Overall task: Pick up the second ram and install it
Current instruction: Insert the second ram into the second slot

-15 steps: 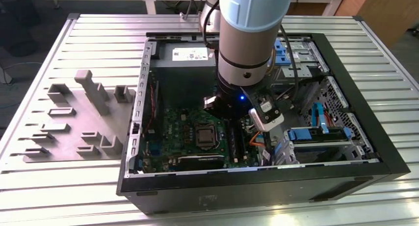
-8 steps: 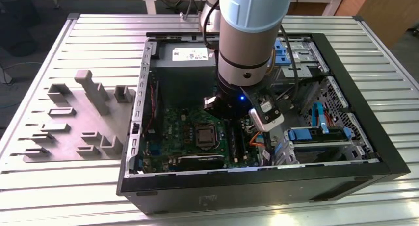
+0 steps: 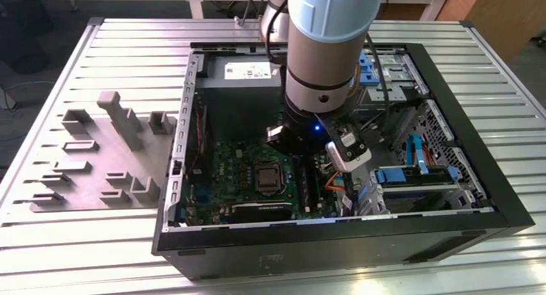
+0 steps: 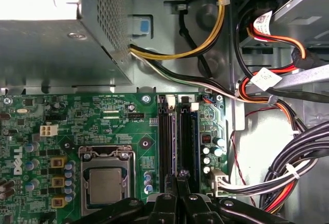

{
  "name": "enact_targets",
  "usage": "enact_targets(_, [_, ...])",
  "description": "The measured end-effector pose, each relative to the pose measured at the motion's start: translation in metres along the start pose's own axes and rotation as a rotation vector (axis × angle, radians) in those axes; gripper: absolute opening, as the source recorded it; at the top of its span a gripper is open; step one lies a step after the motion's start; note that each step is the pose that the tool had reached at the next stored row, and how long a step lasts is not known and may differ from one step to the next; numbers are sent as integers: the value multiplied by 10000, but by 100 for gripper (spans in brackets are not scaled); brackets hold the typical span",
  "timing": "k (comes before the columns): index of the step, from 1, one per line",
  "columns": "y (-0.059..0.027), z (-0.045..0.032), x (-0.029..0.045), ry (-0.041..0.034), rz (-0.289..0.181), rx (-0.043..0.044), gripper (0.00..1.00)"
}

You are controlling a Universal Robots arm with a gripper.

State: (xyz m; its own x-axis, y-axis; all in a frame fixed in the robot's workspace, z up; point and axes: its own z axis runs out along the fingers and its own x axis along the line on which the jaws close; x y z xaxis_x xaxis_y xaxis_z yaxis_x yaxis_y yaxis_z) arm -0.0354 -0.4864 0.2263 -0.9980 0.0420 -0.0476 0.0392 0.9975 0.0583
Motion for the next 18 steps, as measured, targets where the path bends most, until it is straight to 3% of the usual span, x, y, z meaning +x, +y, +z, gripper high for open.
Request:
enact_targets(11, [1,2,-17,0,0,-5,11])
enact_targets(18, [1,1,-17,2,3,-67,11])
